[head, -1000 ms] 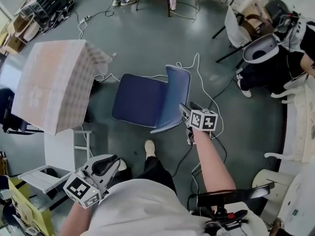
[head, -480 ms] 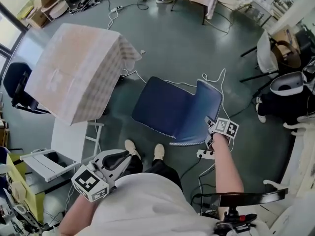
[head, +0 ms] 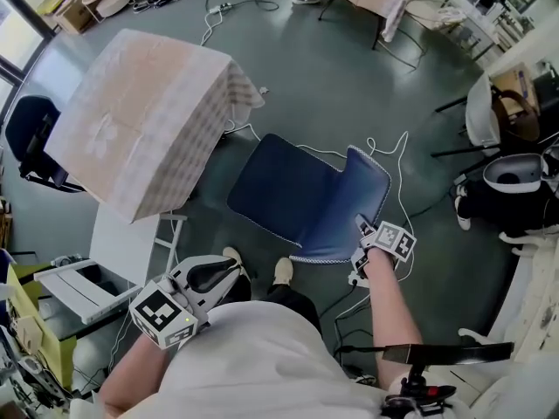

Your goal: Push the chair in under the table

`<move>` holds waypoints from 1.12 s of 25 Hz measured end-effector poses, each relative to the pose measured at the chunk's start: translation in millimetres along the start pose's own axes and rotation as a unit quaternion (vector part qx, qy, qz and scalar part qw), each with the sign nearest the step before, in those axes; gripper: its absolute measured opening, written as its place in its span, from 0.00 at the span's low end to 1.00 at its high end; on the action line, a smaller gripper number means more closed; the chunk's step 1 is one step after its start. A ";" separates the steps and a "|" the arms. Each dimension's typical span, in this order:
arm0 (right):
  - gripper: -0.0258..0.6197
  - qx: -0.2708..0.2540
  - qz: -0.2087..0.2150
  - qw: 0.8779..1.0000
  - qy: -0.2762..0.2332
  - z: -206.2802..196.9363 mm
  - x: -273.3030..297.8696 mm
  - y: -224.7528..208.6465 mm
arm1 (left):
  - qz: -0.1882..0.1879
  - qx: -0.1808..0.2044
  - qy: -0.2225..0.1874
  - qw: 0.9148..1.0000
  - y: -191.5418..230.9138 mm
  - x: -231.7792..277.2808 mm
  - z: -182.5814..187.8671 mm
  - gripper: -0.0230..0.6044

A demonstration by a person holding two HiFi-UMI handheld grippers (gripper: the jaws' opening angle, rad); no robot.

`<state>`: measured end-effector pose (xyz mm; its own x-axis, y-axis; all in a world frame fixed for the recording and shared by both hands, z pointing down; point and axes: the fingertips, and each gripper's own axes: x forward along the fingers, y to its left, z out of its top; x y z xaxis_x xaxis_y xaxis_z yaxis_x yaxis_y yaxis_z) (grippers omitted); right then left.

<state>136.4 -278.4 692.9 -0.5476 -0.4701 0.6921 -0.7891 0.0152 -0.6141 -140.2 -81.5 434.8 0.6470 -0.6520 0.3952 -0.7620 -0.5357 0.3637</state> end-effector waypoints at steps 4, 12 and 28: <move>0.15 0.012 0.001 1.000 -0.008 -8.6 20.4 31.6 | -0.002 0.001 -0.006 1.000 10.3 -6.9 2.6 0.11; 0.15 0.032 0.006 0.999 -0.016 -25.4 60.9 94.5 | 0.019 -0.018 -0.011 1.000 36.2 -41.6 -1.2 0.11; 0.15 0.051 0.010 0.998 -0.025 -59.0 133.8 195.6 | 0.037 -0.031 -0.026 0.998 96.6 -116.4 -21.6 0.11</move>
<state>-107.6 -286.2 687.8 -0.5460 -0.5145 0.6612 -0.7443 -0.0644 -0.6647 -288.6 -45.8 442.1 0.5860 -0.7166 0.3783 -0.8032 -0.4520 0.3880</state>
